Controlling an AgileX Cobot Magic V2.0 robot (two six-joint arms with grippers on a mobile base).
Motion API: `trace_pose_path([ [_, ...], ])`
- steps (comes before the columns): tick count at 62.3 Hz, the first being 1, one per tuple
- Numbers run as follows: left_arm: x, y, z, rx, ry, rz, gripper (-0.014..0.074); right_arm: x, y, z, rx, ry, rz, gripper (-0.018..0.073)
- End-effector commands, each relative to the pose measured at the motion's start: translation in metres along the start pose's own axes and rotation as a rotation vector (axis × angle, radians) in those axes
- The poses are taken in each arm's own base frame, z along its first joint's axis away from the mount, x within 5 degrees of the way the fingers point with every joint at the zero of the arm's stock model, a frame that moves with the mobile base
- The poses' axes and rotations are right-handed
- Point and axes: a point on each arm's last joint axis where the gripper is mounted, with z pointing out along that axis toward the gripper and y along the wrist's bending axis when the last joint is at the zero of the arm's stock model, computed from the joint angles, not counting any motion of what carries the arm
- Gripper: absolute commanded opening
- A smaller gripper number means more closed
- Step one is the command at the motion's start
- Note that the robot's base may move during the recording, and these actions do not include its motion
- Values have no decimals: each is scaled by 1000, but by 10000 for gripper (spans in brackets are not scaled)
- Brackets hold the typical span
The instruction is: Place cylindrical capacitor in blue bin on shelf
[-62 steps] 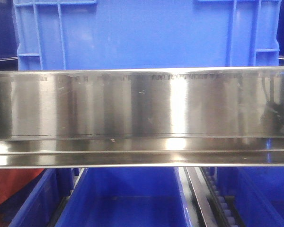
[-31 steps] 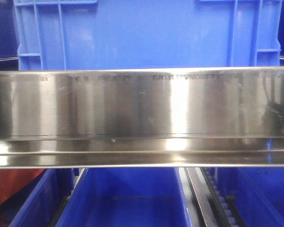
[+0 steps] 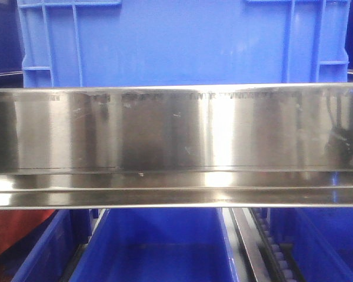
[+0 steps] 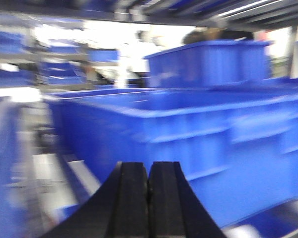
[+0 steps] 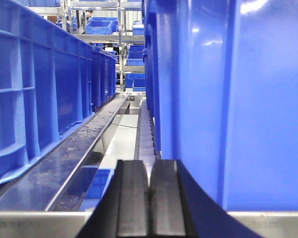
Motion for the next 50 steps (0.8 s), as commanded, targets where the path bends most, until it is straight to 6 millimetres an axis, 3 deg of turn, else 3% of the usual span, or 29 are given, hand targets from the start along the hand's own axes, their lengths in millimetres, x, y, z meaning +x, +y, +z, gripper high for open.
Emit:
trace_pose_path([
  [1,18,4,-6,-84,16,67,-111,-1,0,0,3,-19,-2,-167],
  [17,64,13,-24,-321,49,23,-111,-1,0,0,3,-19,-2,-167],
  [28,92,18,-24,-392,73,28,-111,-1,0,0,3,-19,-2,-167],
  [50,95,18,-24,-396,98,18,-111,-1,0,0,3,-19,-2,-167],
])
